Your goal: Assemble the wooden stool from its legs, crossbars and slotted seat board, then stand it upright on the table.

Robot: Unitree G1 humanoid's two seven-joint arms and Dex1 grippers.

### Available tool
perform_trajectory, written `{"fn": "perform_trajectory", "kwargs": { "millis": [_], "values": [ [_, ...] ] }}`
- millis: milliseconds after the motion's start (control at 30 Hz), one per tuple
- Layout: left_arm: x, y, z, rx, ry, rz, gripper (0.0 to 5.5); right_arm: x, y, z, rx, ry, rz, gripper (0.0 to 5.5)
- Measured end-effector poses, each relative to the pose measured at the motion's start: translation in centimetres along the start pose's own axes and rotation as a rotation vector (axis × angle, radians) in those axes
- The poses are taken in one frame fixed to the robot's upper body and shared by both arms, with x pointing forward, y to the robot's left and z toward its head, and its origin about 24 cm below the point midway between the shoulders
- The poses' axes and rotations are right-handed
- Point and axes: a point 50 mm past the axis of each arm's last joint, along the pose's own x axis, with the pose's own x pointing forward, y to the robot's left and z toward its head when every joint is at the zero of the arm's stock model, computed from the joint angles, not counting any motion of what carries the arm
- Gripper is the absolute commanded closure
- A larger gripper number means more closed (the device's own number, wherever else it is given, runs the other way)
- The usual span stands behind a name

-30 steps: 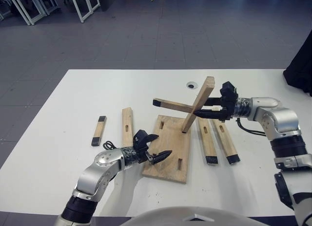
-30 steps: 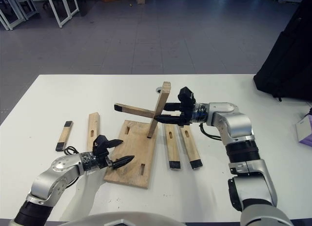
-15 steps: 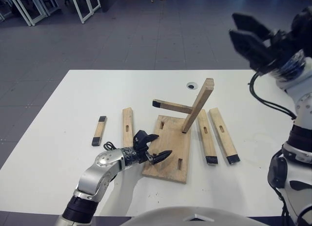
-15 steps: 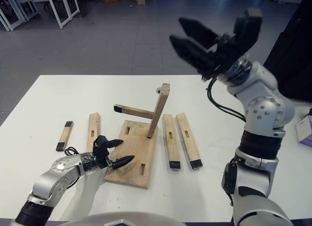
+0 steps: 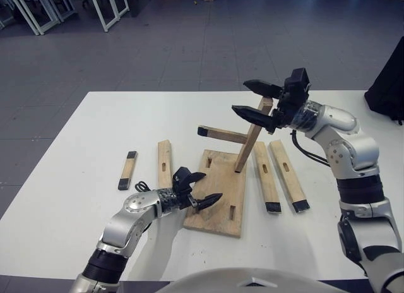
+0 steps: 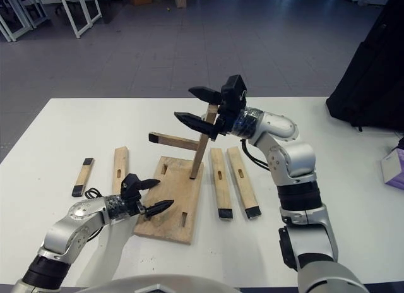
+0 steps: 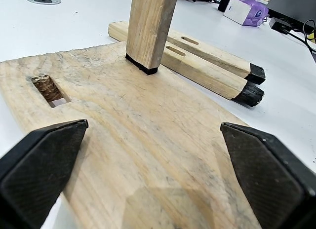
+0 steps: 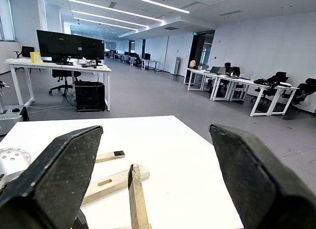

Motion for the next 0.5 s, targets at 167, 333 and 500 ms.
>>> {"fn": "perform_trajectory", "kwargs": {
  "millis": [167, 333, 500],
  "values": [
    [0.0, 0.0, 0.0, 0.000, 0.000, 0.002, 0.53, -0.3, 0.5, 0.2, 0.043, -0.038, 0.055, 1.56],
    [0.0, 0.0, 0.0, 0.000, 0.000, 0.003, 0.53, 0.0, 1.0, 0.2, 0.026, -0.054, 0.065, 1.56],
    [0.1, -0.1, 0.0, -0.003, -0.005, 0.005, 0.53, -0.3, -0.5, 0.5, 0.227, -0.279, -0.094, 1.56]
  ]
}}
